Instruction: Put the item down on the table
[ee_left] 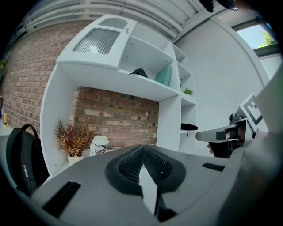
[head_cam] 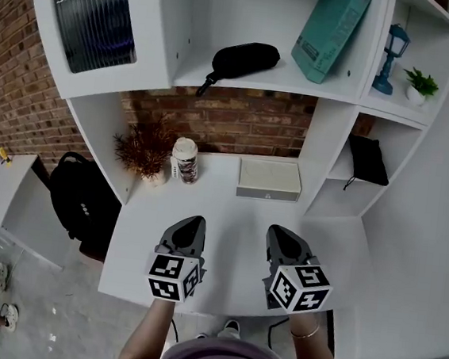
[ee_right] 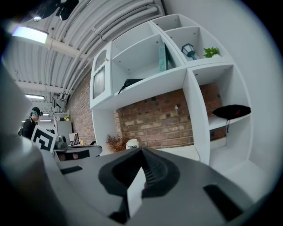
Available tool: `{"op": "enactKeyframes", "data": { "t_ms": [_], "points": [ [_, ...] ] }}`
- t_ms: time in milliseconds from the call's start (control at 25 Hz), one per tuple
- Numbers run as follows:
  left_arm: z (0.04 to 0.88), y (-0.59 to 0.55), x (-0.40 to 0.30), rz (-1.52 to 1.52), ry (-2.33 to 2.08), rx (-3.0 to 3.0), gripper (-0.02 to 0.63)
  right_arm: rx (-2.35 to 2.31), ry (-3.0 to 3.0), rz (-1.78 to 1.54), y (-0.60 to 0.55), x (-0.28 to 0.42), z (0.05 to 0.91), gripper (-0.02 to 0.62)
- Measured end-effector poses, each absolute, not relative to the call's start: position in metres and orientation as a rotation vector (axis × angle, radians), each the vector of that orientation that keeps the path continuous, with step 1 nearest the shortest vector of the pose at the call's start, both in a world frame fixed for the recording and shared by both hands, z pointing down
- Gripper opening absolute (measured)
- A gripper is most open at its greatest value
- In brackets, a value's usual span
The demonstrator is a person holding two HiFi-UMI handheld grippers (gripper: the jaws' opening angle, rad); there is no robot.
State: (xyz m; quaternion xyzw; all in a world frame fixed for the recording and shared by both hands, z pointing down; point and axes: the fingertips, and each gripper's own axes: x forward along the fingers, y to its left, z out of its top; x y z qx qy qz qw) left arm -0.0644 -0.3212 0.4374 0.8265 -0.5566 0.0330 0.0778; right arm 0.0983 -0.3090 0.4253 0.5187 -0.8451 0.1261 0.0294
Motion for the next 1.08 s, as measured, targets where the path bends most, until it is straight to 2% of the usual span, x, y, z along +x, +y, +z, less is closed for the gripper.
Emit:
{"op": "enactKeyframes", "data": {
  "t_ms": [1080],
  "points": [
    [0.432,-0.333,-0.054,0.068,-1.642,2.464,0.000,1.572,-2.609,0.371,-0.320,0.107,0.430,0.003]
  ]
}}
